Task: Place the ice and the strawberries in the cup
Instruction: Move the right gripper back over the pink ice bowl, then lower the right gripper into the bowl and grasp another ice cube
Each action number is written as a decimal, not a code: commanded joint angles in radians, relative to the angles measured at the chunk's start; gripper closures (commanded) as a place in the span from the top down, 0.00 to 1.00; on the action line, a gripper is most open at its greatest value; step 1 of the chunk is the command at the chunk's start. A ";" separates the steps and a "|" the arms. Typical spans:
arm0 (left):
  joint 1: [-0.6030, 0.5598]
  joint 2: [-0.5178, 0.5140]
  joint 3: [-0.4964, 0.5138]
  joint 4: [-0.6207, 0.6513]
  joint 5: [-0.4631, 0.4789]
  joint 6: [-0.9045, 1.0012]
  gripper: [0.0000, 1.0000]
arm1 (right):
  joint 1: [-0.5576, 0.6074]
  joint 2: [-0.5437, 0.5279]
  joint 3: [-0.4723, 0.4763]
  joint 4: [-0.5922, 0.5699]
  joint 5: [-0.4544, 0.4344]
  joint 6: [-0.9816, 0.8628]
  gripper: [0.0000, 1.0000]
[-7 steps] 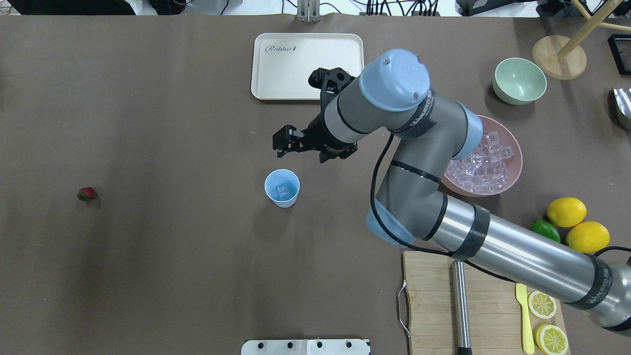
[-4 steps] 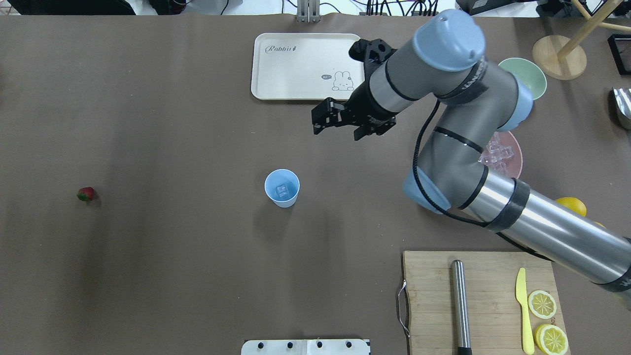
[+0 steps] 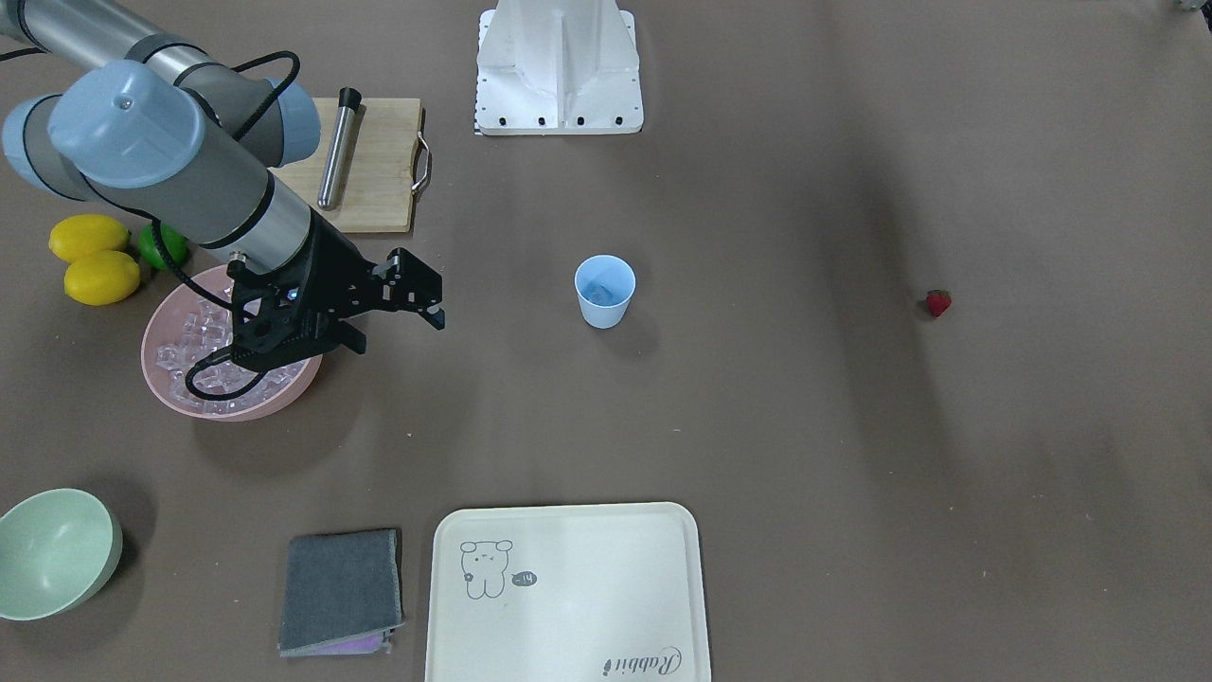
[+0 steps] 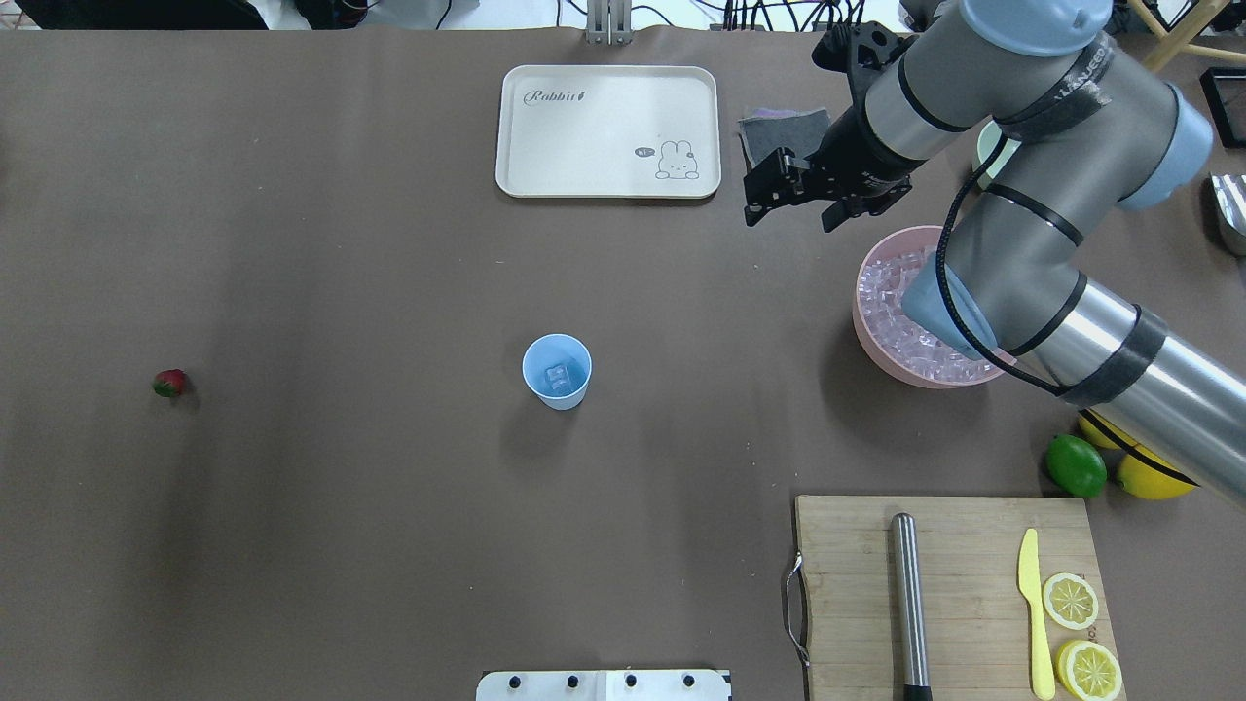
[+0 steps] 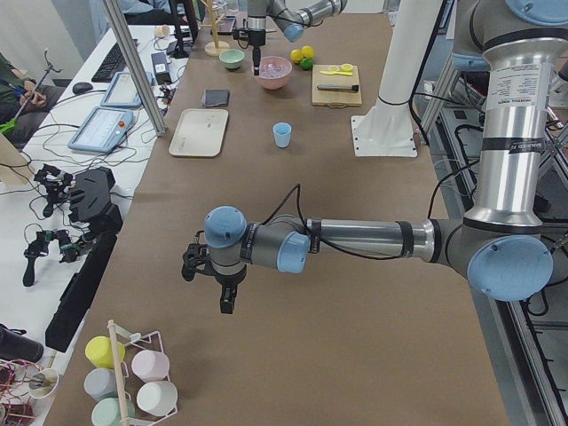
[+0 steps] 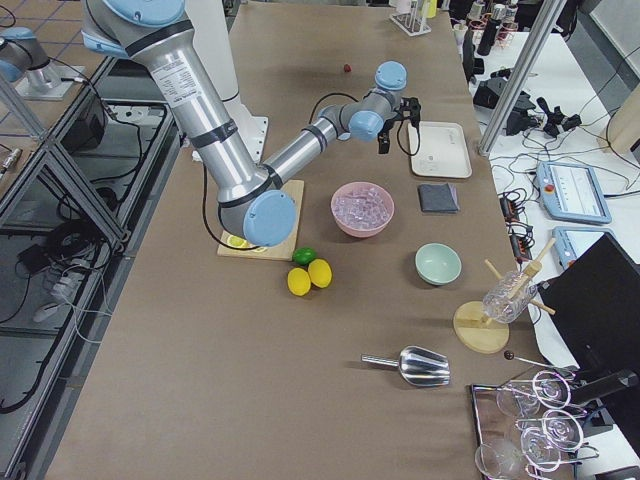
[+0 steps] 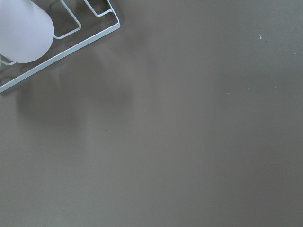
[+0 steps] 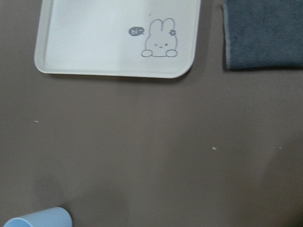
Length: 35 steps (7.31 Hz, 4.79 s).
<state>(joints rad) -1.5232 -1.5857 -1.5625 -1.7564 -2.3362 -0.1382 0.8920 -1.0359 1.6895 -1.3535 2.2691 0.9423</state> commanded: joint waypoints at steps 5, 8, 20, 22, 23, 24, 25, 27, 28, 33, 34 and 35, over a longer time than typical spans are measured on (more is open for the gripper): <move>0.000 -0.002 -0.004 0.000 0.000 0.000 0.98 | 0.119 -0.194 0.142 -0.226 -0.029 -0.107 0.99; 0.000 -0.007 -0.004 0.000 0.000 -0.001 0.98 | 0.048 -0.165 0.137 -0.225 -0.076 0.171 0.99; 0.014 -0.056 0.009 0.011 0.000 -0.004 0.98 | -0.047 -0.193 0.036 -0.228 -0.155 0.214 0.85; 0.014 -0.056 0.007 0.009 0.000 -0.004 0.98 | -0.051 -0.193 0.018 -0.228 -0.171 0.213 0.84; 0.014 -0.056 0.007 0.009 0.000 -0.004 0.98 | -0.060 -0.191 0.007 -0.228 -0.183 0.213 0.83; 0.014 -0.056 0.007 0.009 0.000 -0.004 0.98 | -0.062 -0.190 0.004 -0.228 -0.184 0.213 0.79; 0.014 -0.057 0.006 0.011 0.000 -0.004 0.98 | -0.062 -0.190 0.004 -0.228 -0.183 0.207 0.63; 0.014 -0.068 0.010 0.012 0.000 -0.004 0.98 | -0.051 -0.190 0.004 -0.228 -0.181 0.199 0.28; 0.014 -0.069 0.010 0.012 0.000 -0.004 0.98 | -0.047 -0.190 0.004 -0.230 -0.180 0.199 0.12; 0.014 -0.079 0.012 0.012 0.002 -0.004 0.98 | 0.033 -0.179 0.111 -0.257 -0.053 0.171 0.00; 0.014 -0.080 0.016 0.012 0.002 -0.004 0.98 | 0.039 -0.133 0.133 -0.253 -0.025 0.167 0.00; 0.014 -0.082 0.021 0.011 0.002 -0.004 0.98 | 0.024 -0.074 0.133 -0.247 -0.011 0.185 0.00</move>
<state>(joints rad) -1.5094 -1.6657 -1.5468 -1.7445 -2.3348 -0.1427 0.9218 -1.1709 1.8053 -1.6037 2.2305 1.1163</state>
